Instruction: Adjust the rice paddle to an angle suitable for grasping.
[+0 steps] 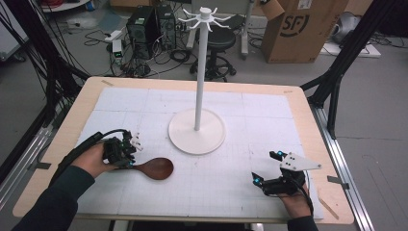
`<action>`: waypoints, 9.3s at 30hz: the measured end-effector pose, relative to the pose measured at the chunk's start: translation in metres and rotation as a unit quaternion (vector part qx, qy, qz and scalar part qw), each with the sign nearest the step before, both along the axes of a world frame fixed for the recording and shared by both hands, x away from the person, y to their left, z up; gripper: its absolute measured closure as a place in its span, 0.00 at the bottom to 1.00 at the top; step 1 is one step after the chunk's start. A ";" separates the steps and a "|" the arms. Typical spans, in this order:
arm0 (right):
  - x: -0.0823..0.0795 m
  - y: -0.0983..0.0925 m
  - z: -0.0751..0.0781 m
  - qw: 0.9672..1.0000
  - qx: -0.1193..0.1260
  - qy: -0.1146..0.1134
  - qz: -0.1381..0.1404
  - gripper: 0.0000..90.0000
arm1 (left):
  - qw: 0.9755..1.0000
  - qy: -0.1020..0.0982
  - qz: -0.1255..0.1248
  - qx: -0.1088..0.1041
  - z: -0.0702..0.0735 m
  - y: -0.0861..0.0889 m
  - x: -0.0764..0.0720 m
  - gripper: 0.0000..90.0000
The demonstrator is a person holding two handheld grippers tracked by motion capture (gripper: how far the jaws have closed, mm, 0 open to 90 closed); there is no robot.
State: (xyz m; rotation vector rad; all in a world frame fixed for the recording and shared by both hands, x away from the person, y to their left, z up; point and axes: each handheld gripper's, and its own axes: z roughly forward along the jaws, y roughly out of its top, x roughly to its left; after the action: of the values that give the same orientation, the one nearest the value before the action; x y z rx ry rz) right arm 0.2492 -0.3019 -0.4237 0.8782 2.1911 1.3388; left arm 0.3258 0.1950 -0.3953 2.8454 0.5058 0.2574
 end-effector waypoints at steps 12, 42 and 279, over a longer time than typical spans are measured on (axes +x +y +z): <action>0.000 -0.001 0.000 1.000 0.000 0.000 0.001 0.01 | 0.998 0.025 -0.064 0.015 0.010 -0.008 0.000 0.50; -0.001 -0.001 0.001 1.000 0.003 -0.002 0.001 0.01 | 0.984 0.053 -0.133 0.102 -0.012 -0.027 0.003 0.71; -0.002 -0.001 0.001 1.000 0.011 0.001 0.015 0.01 | 0.971 -0.007 0.011 -0.237 0.004 -0.025 -0.046 0.02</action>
State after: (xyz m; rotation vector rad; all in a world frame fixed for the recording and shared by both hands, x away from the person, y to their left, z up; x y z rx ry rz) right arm 0.2468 -0.3028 -0.4225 0.8580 2.2033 1.3786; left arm 0.2796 0.1696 -0.3914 2.3727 0.5166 0.1370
